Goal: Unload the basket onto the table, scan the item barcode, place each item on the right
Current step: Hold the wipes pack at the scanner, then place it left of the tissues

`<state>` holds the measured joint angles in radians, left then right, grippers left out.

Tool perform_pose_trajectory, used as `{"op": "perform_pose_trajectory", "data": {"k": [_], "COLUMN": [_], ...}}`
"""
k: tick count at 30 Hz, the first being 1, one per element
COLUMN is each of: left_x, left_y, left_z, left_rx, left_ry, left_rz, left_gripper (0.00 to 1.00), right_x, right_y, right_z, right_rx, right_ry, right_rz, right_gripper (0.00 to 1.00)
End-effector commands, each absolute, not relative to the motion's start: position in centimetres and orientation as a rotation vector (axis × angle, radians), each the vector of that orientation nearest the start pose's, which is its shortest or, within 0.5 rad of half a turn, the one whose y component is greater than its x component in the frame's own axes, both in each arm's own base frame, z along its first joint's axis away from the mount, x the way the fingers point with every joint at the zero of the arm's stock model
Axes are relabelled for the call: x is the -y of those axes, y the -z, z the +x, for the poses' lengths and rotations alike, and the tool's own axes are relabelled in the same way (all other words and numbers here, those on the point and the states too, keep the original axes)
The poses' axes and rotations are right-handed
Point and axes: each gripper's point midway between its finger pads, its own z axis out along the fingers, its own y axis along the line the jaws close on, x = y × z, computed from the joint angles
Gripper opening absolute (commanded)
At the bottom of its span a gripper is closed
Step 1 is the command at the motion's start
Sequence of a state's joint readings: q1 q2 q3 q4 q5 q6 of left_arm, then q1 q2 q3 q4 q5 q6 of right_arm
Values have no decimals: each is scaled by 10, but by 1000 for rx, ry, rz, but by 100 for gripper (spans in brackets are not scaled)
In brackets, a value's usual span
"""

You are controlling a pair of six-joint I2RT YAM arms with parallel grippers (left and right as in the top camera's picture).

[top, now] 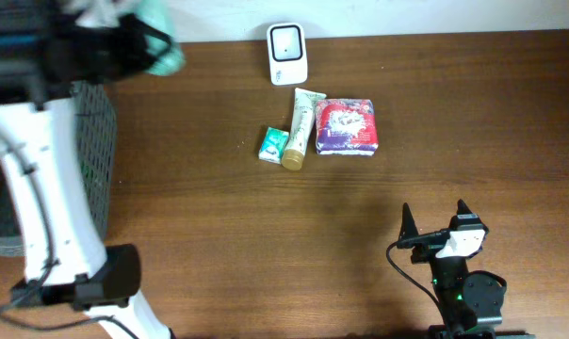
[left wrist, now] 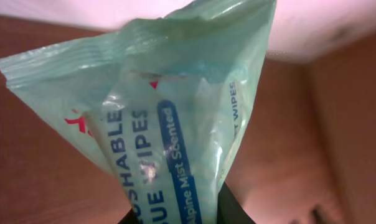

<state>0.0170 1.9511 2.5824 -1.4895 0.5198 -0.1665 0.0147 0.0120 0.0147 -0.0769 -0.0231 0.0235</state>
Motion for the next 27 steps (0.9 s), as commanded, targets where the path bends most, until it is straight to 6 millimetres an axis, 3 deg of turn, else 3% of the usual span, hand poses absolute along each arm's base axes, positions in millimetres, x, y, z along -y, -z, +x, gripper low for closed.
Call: {"op": "perform_pose_trajectory", "data": {"k": [1,3,8,13,16,19,20,22,24,26,27], "left_x": [85,98,122,134,136,141,143,144,144,144,143], "left_y": [-318,-275,-187,-116,-94,-85,-79,-75,-76,-80,-93], "left_z": [442,451,455,456,455,454,453,452,453,455,458], "left_rx": [-2584,-2694,-2933,-3095,-3142,-3163,-3177,-3188,-3184,-3173,-3146], "left_ry": [309,190,170,146,142,138,131,127,129,132,139], "left_rz": [193,239,293,334,340,315,305,310,311,308,299], "left_gripper": [0,0,0,7,6,11,20,52,61,61,61], "right_x": [-8,-8,-8,-8,-8,-8,-8,-8,-8,-8,-8], "right_y": [-156,-156,-156,-156,-156,-156,-156,-156,-156,-156,-156], "right_z": [246,246,246,246,246,246,246,246,246,246,246], "right_rx": [-1650,-1650,-1650,-1650,-1650,-1650,-1650,-1650,-1650,-1650,-1650], "right_ry": [-50,-50,-50,-50,-50,-50,-50,-50,-50,-50,-50], "right_rz": [-7,-7,-7,-7,-7,-7,-7,-7,-7,-7,-7], "right_gripper": [98,99,99,99,99,99,99,99,99,99,99]}}
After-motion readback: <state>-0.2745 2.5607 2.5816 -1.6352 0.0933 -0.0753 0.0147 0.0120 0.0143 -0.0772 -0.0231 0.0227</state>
